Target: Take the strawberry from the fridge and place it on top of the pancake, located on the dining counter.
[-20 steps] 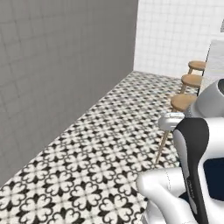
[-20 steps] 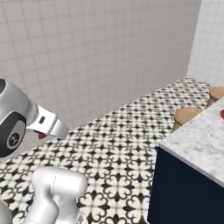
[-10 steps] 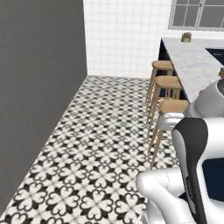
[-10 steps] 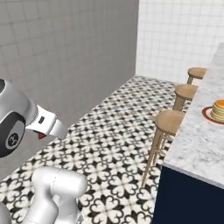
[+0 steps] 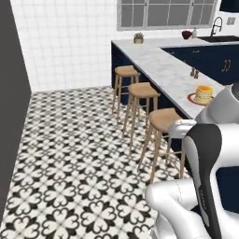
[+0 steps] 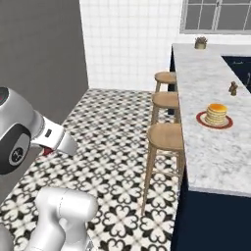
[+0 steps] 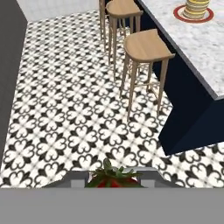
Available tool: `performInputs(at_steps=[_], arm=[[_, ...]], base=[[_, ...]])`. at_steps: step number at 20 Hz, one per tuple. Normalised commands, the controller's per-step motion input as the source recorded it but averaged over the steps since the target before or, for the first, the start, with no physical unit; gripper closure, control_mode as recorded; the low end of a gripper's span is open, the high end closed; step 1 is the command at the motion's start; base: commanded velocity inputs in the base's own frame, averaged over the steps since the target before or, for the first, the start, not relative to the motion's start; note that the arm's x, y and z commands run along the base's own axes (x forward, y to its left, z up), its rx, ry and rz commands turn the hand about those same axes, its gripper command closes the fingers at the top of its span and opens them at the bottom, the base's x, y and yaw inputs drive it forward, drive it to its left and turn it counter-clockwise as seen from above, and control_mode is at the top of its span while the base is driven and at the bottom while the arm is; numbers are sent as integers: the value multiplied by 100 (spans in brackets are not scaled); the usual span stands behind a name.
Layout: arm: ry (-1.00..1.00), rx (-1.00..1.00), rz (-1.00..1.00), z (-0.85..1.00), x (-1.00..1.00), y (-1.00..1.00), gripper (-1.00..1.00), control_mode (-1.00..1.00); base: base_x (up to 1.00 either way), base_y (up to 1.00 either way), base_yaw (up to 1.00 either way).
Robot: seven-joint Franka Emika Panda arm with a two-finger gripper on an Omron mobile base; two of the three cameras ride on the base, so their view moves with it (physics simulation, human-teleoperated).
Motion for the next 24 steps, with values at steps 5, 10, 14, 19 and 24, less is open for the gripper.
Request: performInputs(at_steps=[5, 10, 14, 19, 24], arm=[[0, 0, 0, 0, 0, 0, 100, 100], [0, 0, 0, 0, 0, 0, 100, 100], [0, 0, 0, 0, 0, 0, 100, 100], [0, 0, 0, 0, 0, 0, 100, 100], [0, 0, 0, 0, 0, 0, 100, 100]], base=[[47, 73, -65], [79, 79, -56], [71, 79, -59], [69, 77, -62], [68, 75, -64]])
